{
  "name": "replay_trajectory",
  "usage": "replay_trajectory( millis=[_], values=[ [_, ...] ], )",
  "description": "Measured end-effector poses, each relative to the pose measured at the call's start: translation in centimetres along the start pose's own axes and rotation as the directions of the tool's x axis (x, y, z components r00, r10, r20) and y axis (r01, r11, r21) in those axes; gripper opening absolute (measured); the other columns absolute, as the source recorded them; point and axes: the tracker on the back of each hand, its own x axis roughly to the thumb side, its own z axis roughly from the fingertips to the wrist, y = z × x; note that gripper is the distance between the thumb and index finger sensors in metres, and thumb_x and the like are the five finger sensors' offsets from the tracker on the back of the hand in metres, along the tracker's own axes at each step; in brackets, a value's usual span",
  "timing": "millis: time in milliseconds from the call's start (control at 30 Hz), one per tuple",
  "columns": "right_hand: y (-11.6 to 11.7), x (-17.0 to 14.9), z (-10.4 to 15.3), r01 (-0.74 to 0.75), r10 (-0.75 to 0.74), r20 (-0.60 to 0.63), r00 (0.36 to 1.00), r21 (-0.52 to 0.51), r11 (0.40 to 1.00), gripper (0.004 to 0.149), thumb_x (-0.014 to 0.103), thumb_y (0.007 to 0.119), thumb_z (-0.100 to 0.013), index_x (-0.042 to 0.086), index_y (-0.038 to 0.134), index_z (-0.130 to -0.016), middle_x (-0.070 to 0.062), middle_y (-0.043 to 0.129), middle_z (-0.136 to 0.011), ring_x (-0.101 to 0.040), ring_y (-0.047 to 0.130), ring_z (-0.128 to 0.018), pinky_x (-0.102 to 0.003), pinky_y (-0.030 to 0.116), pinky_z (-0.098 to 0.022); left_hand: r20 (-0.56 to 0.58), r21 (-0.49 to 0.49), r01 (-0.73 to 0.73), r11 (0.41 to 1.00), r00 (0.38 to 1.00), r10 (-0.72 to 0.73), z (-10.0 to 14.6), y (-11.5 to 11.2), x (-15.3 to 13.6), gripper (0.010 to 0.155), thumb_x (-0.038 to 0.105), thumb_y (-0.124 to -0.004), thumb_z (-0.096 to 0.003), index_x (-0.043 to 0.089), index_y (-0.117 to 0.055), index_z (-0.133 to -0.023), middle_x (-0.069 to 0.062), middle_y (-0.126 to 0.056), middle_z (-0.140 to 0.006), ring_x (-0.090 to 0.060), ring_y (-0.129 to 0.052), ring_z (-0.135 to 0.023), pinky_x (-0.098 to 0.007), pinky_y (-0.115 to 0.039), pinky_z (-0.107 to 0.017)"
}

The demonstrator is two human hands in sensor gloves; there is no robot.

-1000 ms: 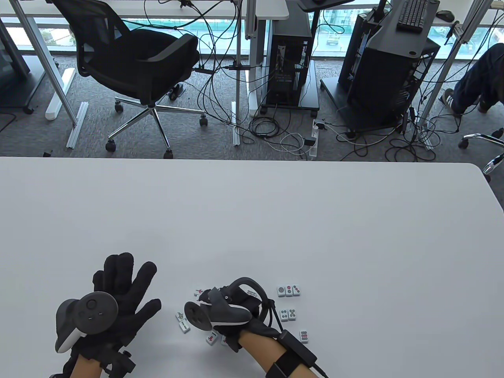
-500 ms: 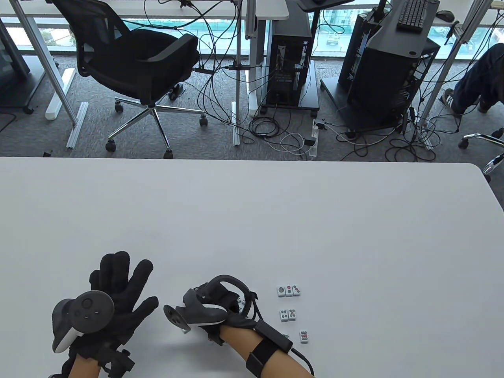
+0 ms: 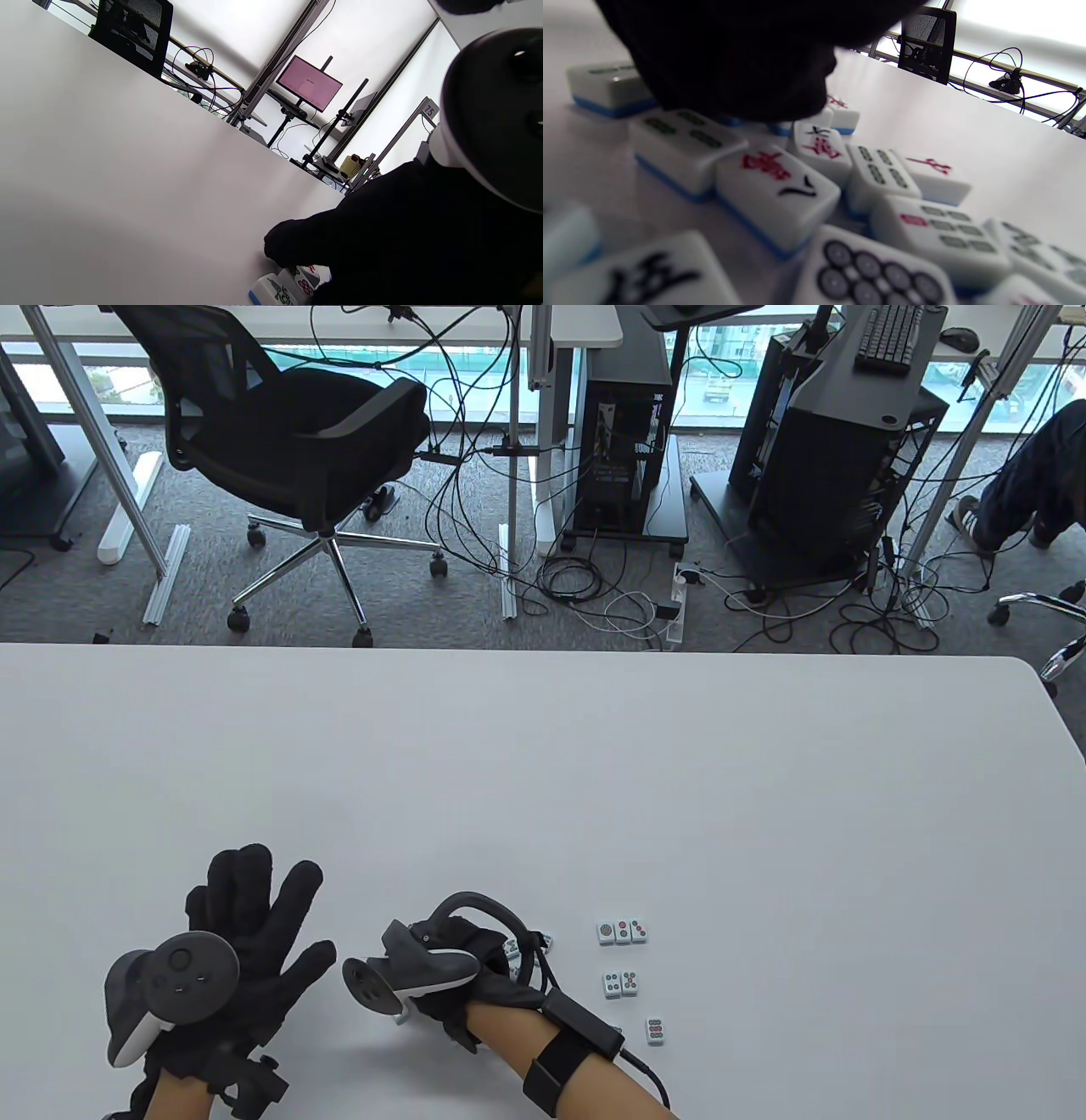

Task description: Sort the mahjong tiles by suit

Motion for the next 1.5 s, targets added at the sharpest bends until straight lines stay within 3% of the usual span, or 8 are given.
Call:
replay_trajectory(
  millis=[133, 267, 433, 600, 867, 1100, 1267, 1500],
  values=[
    [0.0, 0.2, -0.5, 0.029, -0.029, 0.000, 1.000, 0.029, 0.999, 0.058, 0.036, 0.089, -0.040, 0.007, 0.078, -0.088, 0.000, 0.095, -0.036, -0.009, 0.085, -0.007, -0.024, 0.077, -0.005, 0.002, -0.004, 0.000, 1.000, 1.000, 0.000, 0.0, 0.0, 0.0, 0.080, 0.073, -0.058, -0.0461, 0.041, -0.027, -0.112, 0.017, 0.014, -0.110, -0.014, 0.023, -0.105, -0.055, 0.012, -0.070],
    [-0.1, -0.7, 0.1, 0.090, -0.089, 0.025, 0.996, -0.034, 0.995, 0.057, 0.036, 0.089, -0.040, 0.007, 0.078, -0.088, 0.000, 0.096, -0.036, -0.009, 0.085, -0.008, -0.024, 0.078, -0.005, 0.007, -0.009, 0.007, 1.000, 1.000, -0.006, 0.0, -0.1, 0.1, 0.080, 0.073, -0.058, -0.0462, 0.041, -0.027, -0.112, 0.016, 0.014, -0.110, -0.014, 0.023, -0.105, -0.054, 0.012, -0.070],
    [-0.7, -2.7, 2.6, 0.157, -0.155, 0.023, 0.988, -0.189, 0.969, 0.058, 0.036, 0.089, -0.040, 0.008, 0.077, -0.088, 0.000, 0.096, -0.038, -0.009, 0.087, -0.009, -0.024, 0.079, -0.006, 0.007, -0.002, 0.001, 1.000, 1.000, -0.001, 0.0, 0.0, 0.1, 0.080, 0.073, -0.058, -0.0461, 0.041, -0.027, -0.112, 0.016, 0.014, -0.110, -0.014, 0.023, -0.105, -0.054, 0.012, -0.070],
    [-0.6, -5.7, 6.7, 0.181, -0.196, -0.040, 0.980, -0.248, 0.952, 0.058, 0.036, 0.088, -0.040, 0.008, 0.077, -0.089, 0.000, 0.096, -0.039, -0.009, 0.087, -0.010, -0.024, 0.079, -0.007, 0.006, -0.006, 0.010, 1.000, 1.000, -0.010, 0.0, -0.1, 0.1, 0.080, 0.073, -0.058, -0.0461, 0.041, -0.027, -0.112, 0.017, 0.014, -0.110, -0.014, 0.023, -0.105, -0.055, 0.012, -0.070],
    [1.4, -11.4, 14.2, 0.162, -0.212, -0.246, 0.946, -0.210, 0.964, 0.058, 0.036, 0.088, -0.040, 0.007, 0.077, -0.089, 0.000, 0.096, -0.041, -0.009, 0.088, -0.011, -0.024, 0.080, -0.008, -0.005, -0.032, 0.033, 0.999, 0.999, -0.033, -0.1, -0.6, 0.0, 0.080, 0.073, -0.058, -0.0461, 0.041, -0.027, -0.112, 0.016, 0.014, -0.110, -0.014, 0.023, -0.105, -0.055, 0.012, -0.070],
    [4.5, -15.5, 19.7, 0.224, -0.264, -0.410, 0.873, -0.145, 0.964, 0.058, 0.036, 0.088, -0.041, 0.007, 0.076, -0.090, 0.000, 0.096, -0.042, -0.010, 0.088, -0.013, -0.024, 0.080, -0.009, -0.020, -0.052, 0.052, 0.997, 0.998, -0.053, -0.3, -1.1, -0.1, 0.080, 0.073, -0.058, -0.0461, 0.041, -0.028, -0.112, 0.016, 0.014, -0.110, -0.014, 0.023, -0.105, -0.055, 0.012, -0.070],
    [6.9, -15.4, 20.8, 0.239, -0.254, -0.431, 0.866, -0.091, 0.967, 0.058, 0.036, 0.088, -0.041, 0.007, 0.076, -0.090, 0.000, 0.096, -0.043, -0.010, 0.088, -0.013, -0.024, 0.080, -0.010, -0.028, -0.067, 0.061, 0.996, 0.998, -0.063, -0.4, -1.4, -0.2, 0.080, 0.073, -0.058, -0.0462, 0.041, -0.028, -0.112, 0.016, 0.014, -0.110, -0.014, 0.023, -0.105, -0.054, 0.011, -0.071],
    [8.1, -14.9, 19.8, 0.234, -0.238, -0.430, 0.871, -0.063, 0.970, 0.058, 0.035, 0.087, -0.042, 0.008, 0.075, -0.091, -0.001, 0.096, -0.043, -0.010, 0.089, -0.014, -0.025, 0.080, -0.010, -0.029, -0.077, 0.069, 0.995, 0.997, -0.071, -0.4, -1.5, -0.1, 0.080, 0.073, -0.059, -0.0460, 0.041, -0.028, -0.112, 0.016, 0.013, -0.110, -0.014, 0.023, -0.105, -0.055, 0.011, -0.071]
  ],
)
